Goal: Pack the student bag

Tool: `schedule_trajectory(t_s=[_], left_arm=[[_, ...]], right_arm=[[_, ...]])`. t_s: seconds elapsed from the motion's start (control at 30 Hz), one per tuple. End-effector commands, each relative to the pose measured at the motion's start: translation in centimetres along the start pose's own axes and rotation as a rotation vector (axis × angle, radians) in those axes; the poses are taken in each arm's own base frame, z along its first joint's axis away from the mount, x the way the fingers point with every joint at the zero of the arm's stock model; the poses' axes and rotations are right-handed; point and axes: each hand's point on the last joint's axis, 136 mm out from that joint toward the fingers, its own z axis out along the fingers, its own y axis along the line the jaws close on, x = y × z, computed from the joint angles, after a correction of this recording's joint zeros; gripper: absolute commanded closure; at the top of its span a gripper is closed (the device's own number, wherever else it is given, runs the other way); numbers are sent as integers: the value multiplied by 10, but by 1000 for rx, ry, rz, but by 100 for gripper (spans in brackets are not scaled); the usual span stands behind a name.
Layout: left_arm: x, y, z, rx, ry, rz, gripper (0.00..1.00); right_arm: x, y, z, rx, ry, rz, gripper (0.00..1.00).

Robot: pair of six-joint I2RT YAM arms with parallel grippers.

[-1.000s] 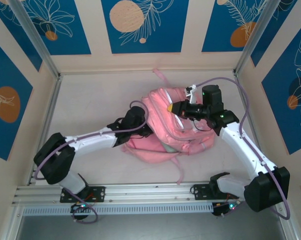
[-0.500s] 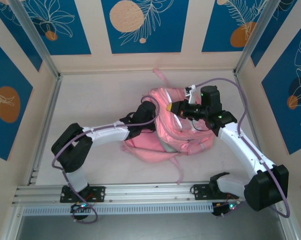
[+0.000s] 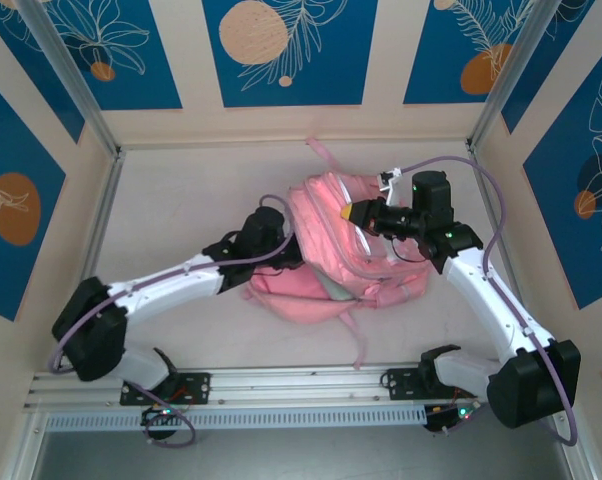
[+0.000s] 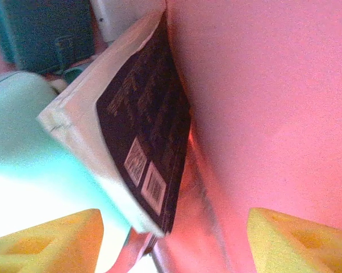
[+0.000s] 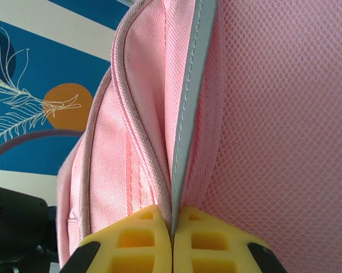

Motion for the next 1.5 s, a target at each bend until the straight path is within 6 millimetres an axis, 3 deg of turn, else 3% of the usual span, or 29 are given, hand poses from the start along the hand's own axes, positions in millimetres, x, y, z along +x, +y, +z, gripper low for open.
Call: schedule_trajectory(t_s=[0.0,0.2,0.33,0.47,0.67,0.77,0.93,1.07,1.2,1.33,1.47], left_arm=[[3,22,-30,-65,-3,55,33],[-1,68,-85,-185,-74,36,34],[-2,86,-116,-272,-125,50,36],[-2,85,-135,-306,-154,72,37],[5,80,-146,-299,-143,93,41],[9,83,-153,-308,-144,98,42],[11,86,-167,-331,-168,123,42],[15,89,-169,-345,-151,136,42],[23,95,-165,-352,-108,137,43],[31,99,-160,-351,-67,134,44],[40,107,-153,-352,-29,123,45]], right_arm=[[-6,25,-11,-78,-37,-63,100],[-1,17,1,-42,-19,-38,100],[9,10,20,14,5,-36,100],[21,-4,46,120,13,-31,100],[29,-26,87,312,-47,33,100],[37,-24,112,335,-5,20,99],[50,-20,138,317,89,-15,85],[56,-19,138,320,129,-68,66],[54,-21,119,367,137,-161,50],[56,-24,91,417,161,-232,48],[77,-28,69,438,265,-298,48]])
